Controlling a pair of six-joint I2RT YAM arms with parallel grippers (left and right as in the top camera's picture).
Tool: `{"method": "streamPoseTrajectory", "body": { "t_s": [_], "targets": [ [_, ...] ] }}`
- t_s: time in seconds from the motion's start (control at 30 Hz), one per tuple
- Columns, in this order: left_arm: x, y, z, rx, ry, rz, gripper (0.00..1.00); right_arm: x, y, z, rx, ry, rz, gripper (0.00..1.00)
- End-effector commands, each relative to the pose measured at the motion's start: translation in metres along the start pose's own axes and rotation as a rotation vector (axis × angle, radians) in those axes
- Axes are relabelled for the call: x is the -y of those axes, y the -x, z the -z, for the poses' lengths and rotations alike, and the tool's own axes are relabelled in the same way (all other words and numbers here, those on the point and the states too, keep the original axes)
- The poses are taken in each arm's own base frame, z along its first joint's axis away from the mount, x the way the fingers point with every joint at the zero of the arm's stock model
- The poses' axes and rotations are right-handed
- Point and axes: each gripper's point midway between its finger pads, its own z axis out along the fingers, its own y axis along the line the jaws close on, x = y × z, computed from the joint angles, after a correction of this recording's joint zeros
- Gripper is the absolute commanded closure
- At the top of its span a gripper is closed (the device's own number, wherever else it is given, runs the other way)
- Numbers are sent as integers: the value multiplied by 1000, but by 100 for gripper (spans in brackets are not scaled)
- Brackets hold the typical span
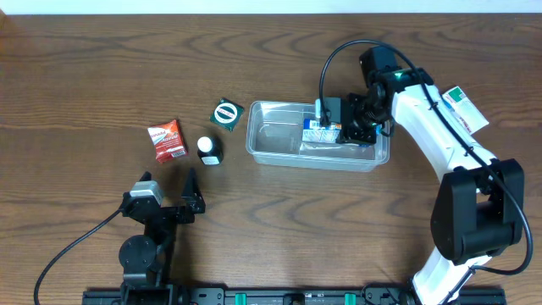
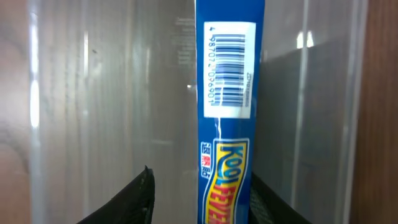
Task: Pack container
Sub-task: 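Lower the Kool Fever box into the container and lay it flat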
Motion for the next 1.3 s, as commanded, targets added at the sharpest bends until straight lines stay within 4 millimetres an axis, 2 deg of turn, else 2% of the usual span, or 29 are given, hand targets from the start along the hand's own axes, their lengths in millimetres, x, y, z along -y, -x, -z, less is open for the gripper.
{"method": "streamPoseTrajectory", "body": {
  "t_s": [0.0, 0.17, 0.43, 0.53, 0.7, 0.77, 0.8, 0.83, 0.87, 0.93, 1.13, 1.27],
  "targets": [
    [-4, -15, -1, -46, 9, -11, 2, -10, 15, 3, 23, 18, -25, 59],
    [-4, -15, -1, -46, 9, -11, 2, -19, 26, 8, 26, 22, -38, 60],
    [-4, -15, -1, -46, 9, -11, 2, -27, 44, 22, 47, -3, -65, 54],
    [-4, -15, -1, -46, 9, -11, 2, -27, 48, 31, 60, -23, -96, 48],
    [-4, -15, -1, -46, 9, -11, 2, -34, 64, 41, 143, 15, -315, 22],
    [-4, -15, -1, -46, 9, -11, 2, -39, 72, 42, 188, 61, -408, 19],
    [-4, -15, -1, -46, 9, -11, 2, -41, 74, 43, 196, 78, -454, 21],
    [-4, -15, -1, -46, 9, -11, 2, -42, 73, 43, 191, 84, -488, 37],
    [-4, -15, -1, -46, 9, -11, 2, -43, 73, 43, 187, 89, -501, 63],
    [-4, -15, -1, -46, 9, -11, 2, -45, 72, 42, 179, 100, -540, 96],
    [-4, -15, -1, -46, 9, -11, 2, -45, 69, 41, 152, 116, -814, 99],
    [-4, -15, -1, -46, 9, -11, 2, -39, 50, 37, 64, 41, -1071, 99]
  ]
}}
